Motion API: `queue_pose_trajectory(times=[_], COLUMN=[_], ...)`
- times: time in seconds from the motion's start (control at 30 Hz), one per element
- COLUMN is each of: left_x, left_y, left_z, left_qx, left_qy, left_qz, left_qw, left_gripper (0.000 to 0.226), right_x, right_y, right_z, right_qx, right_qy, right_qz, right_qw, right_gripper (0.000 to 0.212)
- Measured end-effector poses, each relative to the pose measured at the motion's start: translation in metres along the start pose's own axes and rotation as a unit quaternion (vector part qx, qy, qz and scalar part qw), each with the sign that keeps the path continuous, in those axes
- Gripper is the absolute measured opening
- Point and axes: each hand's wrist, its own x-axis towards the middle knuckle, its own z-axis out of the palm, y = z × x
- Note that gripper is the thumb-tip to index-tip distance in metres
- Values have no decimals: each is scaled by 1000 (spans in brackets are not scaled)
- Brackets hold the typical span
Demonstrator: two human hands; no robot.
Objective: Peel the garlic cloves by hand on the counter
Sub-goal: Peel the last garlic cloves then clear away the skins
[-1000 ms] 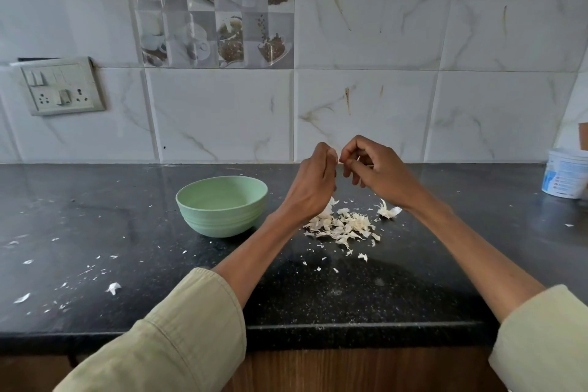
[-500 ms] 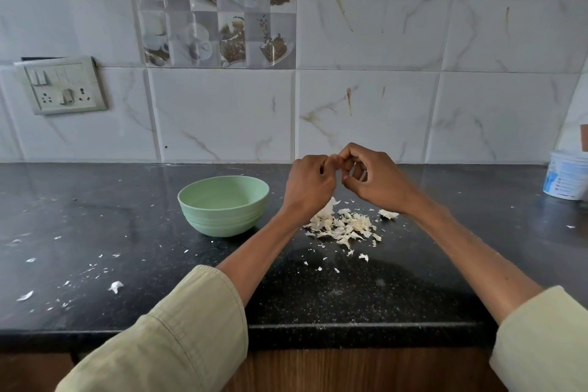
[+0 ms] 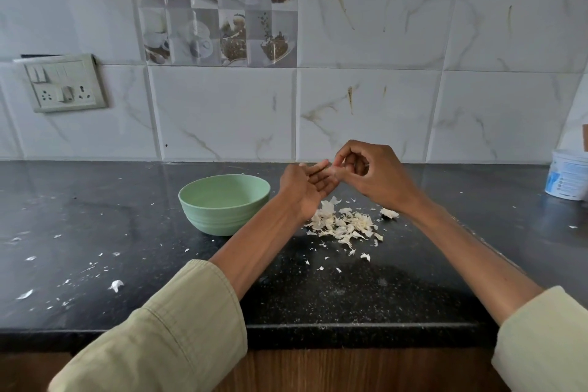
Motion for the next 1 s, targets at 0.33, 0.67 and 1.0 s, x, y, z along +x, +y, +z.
queue_pose_trajectory(times=[0.33,0.67,1.0], left_x=[-8,-5,2], left_y=[-4,-3,-7], left_z=[8,2,0], left_qx=[-67,111,141], left_qy=[-129,-267,-279], left_qz=[-55,-27,-28], left_qw=[988,957,949], left_gripper=[97,111,102], right_x=[-3,-3,-2], right_y=[-5,2,-1], right_z=[12,4,3], right_qx=[7,23,-35], right_qy=[-61,-81,-40], right_qz=[27,74,6], right_qw=[998,994,999], right_gripper=[25,10,10])
